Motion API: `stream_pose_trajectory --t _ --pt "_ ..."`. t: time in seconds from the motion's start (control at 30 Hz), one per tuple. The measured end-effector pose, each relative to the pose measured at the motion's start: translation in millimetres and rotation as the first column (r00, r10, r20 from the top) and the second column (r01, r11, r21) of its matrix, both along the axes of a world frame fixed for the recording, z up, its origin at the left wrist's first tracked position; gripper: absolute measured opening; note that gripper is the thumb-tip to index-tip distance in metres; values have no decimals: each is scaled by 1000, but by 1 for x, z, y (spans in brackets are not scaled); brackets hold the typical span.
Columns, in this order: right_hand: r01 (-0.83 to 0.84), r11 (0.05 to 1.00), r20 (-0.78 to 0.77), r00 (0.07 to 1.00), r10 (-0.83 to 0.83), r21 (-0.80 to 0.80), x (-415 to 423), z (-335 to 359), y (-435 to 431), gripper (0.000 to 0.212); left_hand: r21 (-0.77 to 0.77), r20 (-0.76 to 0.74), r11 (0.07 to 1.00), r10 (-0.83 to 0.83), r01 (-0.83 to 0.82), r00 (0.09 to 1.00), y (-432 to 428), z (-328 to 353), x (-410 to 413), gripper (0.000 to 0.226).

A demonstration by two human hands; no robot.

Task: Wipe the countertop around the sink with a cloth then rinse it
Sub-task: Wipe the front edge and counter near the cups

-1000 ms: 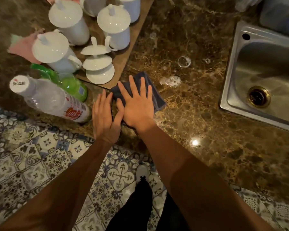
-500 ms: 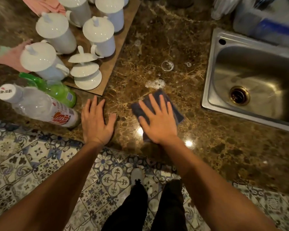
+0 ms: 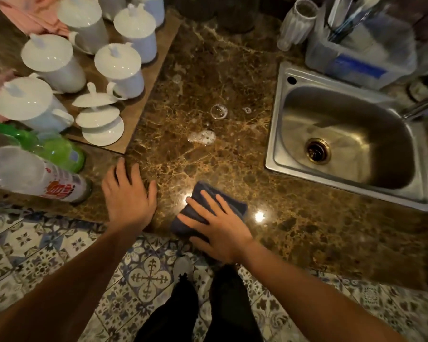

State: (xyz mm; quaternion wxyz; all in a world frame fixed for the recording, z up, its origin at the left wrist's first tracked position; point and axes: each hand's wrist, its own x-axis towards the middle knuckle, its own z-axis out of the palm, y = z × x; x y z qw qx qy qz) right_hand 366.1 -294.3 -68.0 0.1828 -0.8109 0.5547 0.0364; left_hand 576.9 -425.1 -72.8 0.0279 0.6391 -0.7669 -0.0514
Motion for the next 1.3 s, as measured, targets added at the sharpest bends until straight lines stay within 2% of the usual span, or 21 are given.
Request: stream_pose_trajectory --t 0.07,0.2,0.3,0.4,0.57,0.73,0.93,1.1,1.2,1.3 --pt "-49 999 -37 998 49 2 -36 -2 -24 59 -15 -41 999 30 -30 999 10 4 -21 62" --pt "284 959 -120 951 -284 -15 -102 -9 -100 61 -21 -138 994 106 -110 985 24 3 -79 63" --pt "424 905 -133 900 -414 49 -139 -3 -160 64 -16 -128 991 131 -134 983 31 -1 -118 65" --pt "434 899 -129 896 -425 57 -156 -5 -180 64 95 -81 976 206 -198 975 35 -3 -153 66" --pt "443 889 -14 894 -447 -116 -155 -7 -104 62 115 -49 948 305 -298 951 42 -11 -195 71" --pt "519 854 3 854 -520 -25 -172 -4 -57 65 156 -45 896 426 -415 903 40 -14 -215 79" --pt "625 779 12 780 -625 -63 -188 -14 -129 64 115 -20 886 454 -449 891 39 -12 -216 77" --pt "619 778 -62 777 -627 -106 -228 -36 -203 62 103 -12 887 453 -449 892 39 -14 -216 76" --pt "637 758 -65 758 -649 -142 -224 -38 -204 63 114 -37 882 464 -458 885 38 -14 -216 77" --pt "609 780 -102 775 -623 -143 -196 -31 -161 62 116 -56 884 461 -453 886 38 -13 -217 77"
